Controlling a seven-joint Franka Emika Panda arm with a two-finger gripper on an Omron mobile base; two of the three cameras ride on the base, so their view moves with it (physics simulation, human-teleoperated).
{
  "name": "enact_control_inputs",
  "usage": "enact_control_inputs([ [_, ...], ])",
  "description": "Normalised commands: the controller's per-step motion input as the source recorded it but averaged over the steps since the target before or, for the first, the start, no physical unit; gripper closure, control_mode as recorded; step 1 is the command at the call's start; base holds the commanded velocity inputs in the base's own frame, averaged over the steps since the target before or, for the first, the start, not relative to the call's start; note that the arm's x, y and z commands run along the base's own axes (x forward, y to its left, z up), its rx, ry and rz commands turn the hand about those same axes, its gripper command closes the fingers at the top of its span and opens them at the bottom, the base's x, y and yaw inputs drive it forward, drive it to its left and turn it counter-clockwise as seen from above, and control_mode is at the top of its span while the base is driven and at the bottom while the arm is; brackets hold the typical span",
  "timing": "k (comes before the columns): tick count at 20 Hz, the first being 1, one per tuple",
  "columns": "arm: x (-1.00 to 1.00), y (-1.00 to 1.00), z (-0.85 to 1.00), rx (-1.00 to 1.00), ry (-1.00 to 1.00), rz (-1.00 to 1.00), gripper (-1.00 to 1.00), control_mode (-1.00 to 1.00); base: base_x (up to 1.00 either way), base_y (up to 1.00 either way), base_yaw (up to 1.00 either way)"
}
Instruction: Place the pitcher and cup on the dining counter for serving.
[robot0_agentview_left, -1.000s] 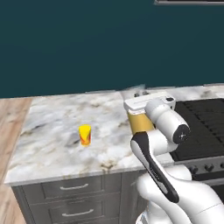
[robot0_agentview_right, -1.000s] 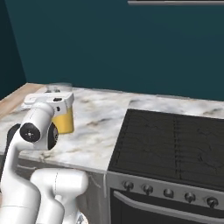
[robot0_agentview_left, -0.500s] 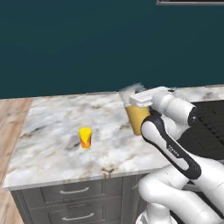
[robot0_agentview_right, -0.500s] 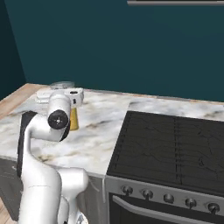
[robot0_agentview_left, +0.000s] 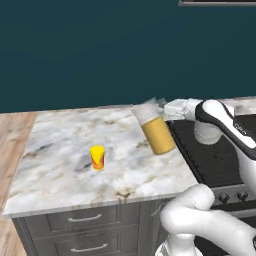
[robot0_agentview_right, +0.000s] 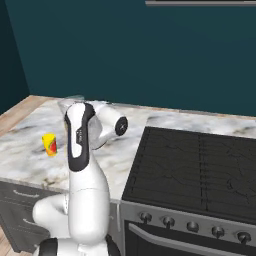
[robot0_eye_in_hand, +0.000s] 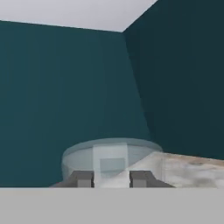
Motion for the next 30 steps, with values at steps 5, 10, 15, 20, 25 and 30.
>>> enact_control_inputs([
  [5, 0.39, -0.03, -0.22, 0.37, 0.07, 0.37, 1.0, -1.0, 0.0, 0.0, 0.0],
  [10, 0.43, 0.0, -0.2, 0.29, 0.03, 0.28, 1.0, -1.0, 0.0, 0.0, 0.0],
  [15, 0.26, 0.08, -0.12, 0.09, 0.0, 0.12, 1.0, -1.0, 0.0, 0.0, 0.0],
  [20, 0.0, 0.01, -0.01, 0.0, 0.0, 0.07, 1.0, -1.0, 0.0, 0.0, 0.0],
  [25, 0.13, 0.0, -0.3, 0.0, -0.03, 0.01, 1.0, -1.0, 0.0, 0.0, 0.0],
  [30, 0.01, 0.0, -0.43, 0.0, -0.03, 0.0, 1.0, -1.0, 0.0, 0.0, 0.0],
])
